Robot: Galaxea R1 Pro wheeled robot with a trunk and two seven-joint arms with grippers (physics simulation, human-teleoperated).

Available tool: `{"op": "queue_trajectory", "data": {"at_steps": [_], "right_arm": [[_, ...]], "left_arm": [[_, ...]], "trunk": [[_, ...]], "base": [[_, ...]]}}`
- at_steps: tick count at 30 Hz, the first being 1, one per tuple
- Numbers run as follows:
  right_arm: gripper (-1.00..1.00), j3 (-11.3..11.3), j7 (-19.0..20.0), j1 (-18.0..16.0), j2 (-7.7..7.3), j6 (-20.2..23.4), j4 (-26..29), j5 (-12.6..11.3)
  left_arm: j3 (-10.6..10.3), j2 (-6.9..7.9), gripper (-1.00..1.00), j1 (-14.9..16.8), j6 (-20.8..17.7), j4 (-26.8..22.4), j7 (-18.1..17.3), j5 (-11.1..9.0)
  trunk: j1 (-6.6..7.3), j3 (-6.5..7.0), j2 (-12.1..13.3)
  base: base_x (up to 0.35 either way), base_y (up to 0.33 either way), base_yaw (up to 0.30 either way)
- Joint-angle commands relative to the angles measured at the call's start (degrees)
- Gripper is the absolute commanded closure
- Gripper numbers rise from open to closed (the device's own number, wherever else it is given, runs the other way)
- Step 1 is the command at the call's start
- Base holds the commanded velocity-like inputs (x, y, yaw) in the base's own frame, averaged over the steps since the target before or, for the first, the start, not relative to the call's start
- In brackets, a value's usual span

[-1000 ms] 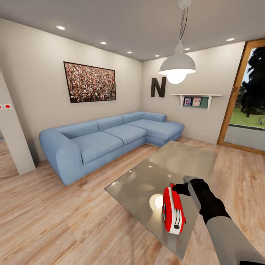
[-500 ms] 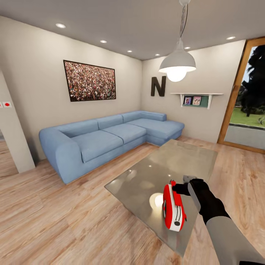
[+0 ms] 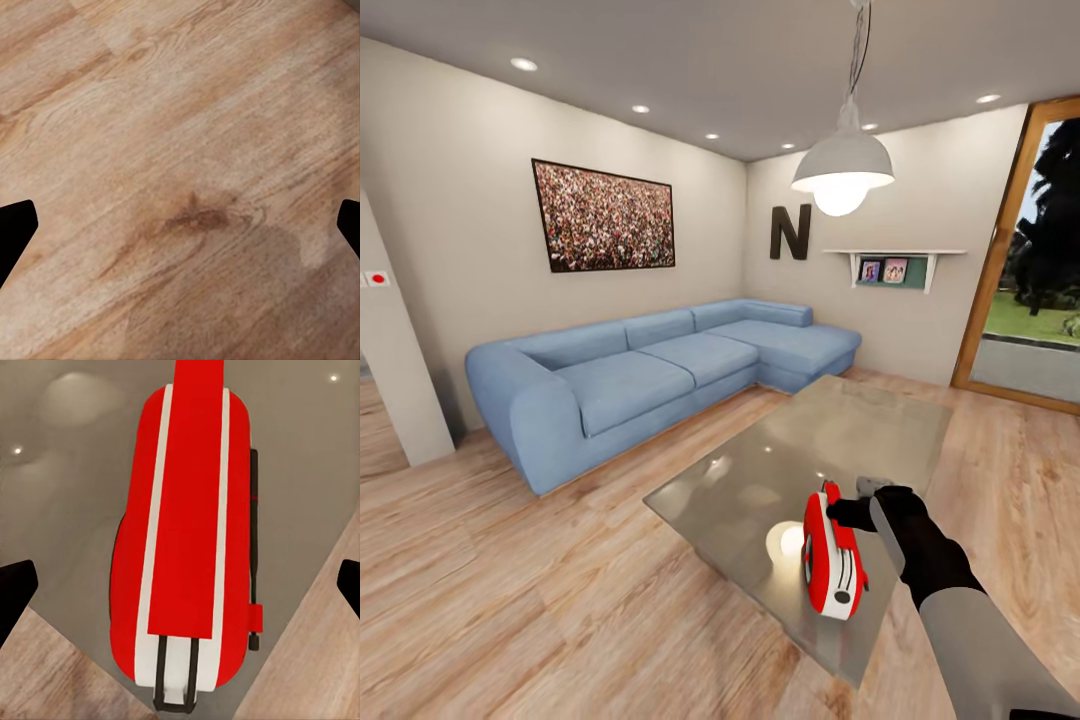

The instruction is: Turn on the radio receiver that's on the table in the living room.

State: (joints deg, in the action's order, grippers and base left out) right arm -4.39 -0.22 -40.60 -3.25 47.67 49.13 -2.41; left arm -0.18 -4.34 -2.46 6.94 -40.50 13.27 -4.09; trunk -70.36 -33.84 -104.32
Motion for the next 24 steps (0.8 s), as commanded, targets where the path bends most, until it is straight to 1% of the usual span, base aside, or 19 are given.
{"op": "queue_trajectory", "data": {"at_steps": [1, 4, 17, 24], "right_arm": [[-1.0, 0.0, 0.0, 0.0, 0.0, 0.0, 0.0, 0.0], [-1.0, 0.0, 0.0, 0.0, 0.0, -0.1, 0.0, 0.1], [-1.0, 0.0, 0.0, 0.0, 0.0, -0.2, 0.1, 0.5], [-1.0, 0.0, 0.0, 0.0, 0.0, -0.2, 0.1, 0.4]], "left_arm": [[0.0, 0.01, -1.0, 0.0, 0.0, 0.0, 0.0, 0.0], [0.0, 0.02, -1.0, 0.0, 0.0, 0.0, 0.0, 0.0], [0.0, 0.03, -1.0, 0.0, 0.0, 0.0, 0.0, 0.0], [0.0, 0.03, -1.0, 0.0, 0.0, 0.0, 0.0, 0.0]], "trunk": [[-0.23, -0.18, -0.4], [-0.89, -0.72, -1.6], [-0.89, -0.72, -1.6], [-0.89, -1.06, -1.6]], "base": [[0.0, 0.0, 0.0], [0.0, 0.0, 0.0], [0.0, 0.0, 0.0], [0.0, 0.0, 0.0]]}}
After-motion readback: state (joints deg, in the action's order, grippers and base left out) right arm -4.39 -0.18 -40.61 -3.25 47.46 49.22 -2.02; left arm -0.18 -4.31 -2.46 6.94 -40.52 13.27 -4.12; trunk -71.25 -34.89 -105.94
